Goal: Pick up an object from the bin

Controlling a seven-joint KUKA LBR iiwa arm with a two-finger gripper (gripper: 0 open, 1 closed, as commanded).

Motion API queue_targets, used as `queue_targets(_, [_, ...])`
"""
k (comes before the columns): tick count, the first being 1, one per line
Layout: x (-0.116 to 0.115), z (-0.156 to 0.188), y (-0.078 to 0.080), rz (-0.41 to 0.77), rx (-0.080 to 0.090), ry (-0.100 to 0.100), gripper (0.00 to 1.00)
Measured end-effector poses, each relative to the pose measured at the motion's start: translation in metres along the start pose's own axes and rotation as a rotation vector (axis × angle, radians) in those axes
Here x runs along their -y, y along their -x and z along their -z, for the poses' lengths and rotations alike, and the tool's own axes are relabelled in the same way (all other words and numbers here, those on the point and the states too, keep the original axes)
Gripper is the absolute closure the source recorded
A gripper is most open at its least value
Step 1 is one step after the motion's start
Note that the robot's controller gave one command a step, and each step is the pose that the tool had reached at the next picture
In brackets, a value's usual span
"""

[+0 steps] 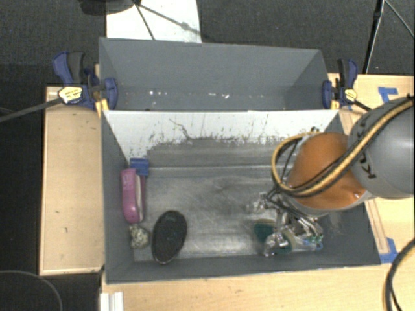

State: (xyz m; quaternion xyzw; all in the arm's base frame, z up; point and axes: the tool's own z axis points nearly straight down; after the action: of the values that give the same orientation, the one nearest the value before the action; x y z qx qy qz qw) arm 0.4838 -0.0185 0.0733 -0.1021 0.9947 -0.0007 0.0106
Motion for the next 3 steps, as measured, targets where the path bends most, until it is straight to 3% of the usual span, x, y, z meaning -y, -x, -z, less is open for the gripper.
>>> queue_targets(1, [0.057,0.029,-0.005,-0.010,-0.015,0.000,0.00])
queue_targets(2, [0.077,0.030,0.006,-0.394,-0.017,-0.001,0.00])
queue_targets(3, [0.100,-0.001,-0.017,-0.303,-0.013,0.001,0.00])
